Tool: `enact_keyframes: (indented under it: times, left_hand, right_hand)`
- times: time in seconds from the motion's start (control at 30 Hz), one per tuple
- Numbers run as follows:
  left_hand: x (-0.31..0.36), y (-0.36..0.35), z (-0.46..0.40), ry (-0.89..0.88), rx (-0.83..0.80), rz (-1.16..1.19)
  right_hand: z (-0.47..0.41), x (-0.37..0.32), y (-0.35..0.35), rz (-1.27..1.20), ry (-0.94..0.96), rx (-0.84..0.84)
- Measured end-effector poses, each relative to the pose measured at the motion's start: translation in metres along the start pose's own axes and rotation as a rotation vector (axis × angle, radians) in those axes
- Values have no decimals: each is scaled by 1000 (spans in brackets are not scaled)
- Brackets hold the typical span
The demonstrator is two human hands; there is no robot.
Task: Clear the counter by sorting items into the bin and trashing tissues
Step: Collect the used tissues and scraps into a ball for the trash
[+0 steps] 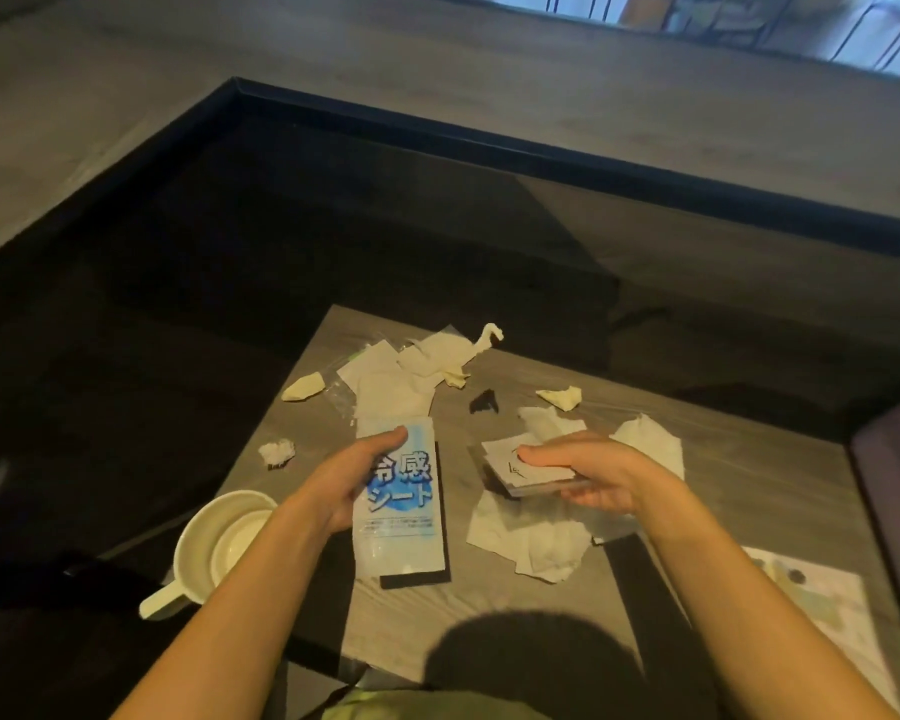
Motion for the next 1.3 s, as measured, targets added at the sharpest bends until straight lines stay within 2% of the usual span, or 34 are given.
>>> enact_keyframes:
  times: [0.13,0.27,0.33,0.47,0.57,0.63,0.77,0.83,0.93,1.03,1.3]
  left_hand:
    - [-20,-16,-7,26,-109,64]
    - [-31,-32,-4,90,-312,126]
    - [-33,-36,-2,68,-341,82]
    - [-26,-24,-3,-46,-219,109]
    - [-19,-10,-2,-92,-150,205]
    - [-14,4,-3,-113,-78,259]
    - [1,20,6,-130,21,277]
    - [13,29,13,-150,66,287]
    - [32,41,18,-189,101,289]
    - [46,48,19,-230,117,306]
    - [50,55,3,-201,97,310]
  right_hand:
    - [4,6,-16,-158,90,-95]
    - [-1,2,-40,103,237,-33]
    - [0,-5,-52,204,292,16]
    - [1,-31,-66,383,348,140]
    - [-10,-53,-61,480,355,358]
    - [-28,-68,-63,533,399,444]
    - [-73,-95,-85,630,483,470]
    - [-93,-104,-99,789,501,476]
    - [-114,-106,-118,1131,486,323]
    - [-113,-97,-119,1178,474,236]
    - [-77,-60,-82,1237,449,600]
Point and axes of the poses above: each hand's wrist, its own z-axis away from the middle knuckle, its own y-axis out of the back of the hand, x = y × z, the point moved 3 cm from there along -z, towards the middle knuckle, and after that the axes turned 15 degrees about z, right-handed, at the moved point
